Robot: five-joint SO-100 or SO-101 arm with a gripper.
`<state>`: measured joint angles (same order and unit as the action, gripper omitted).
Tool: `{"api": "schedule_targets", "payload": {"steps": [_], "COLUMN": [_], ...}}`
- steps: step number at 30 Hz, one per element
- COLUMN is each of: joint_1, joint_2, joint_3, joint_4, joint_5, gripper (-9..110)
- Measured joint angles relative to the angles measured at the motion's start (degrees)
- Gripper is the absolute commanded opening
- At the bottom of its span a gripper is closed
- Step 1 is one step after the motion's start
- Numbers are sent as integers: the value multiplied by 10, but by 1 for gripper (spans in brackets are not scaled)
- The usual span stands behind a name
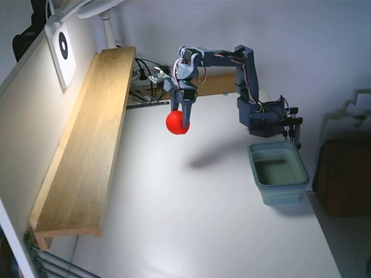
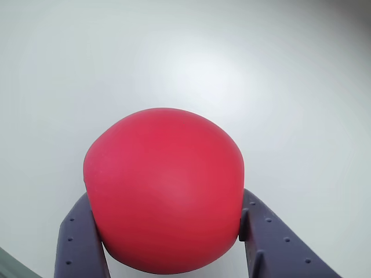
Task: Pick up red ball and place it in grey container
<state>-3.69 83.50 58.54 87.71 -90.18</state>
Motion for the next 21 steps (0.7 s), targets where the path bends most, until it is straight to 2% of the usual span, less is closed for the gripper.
{"api": "schedule_targets", "payload": {"steps": [21], "joint_1": [-329], "joint_2": [0], "joint_3": [0], "joint_4": [0], "joint_5": [0], "gripper": [23]}}
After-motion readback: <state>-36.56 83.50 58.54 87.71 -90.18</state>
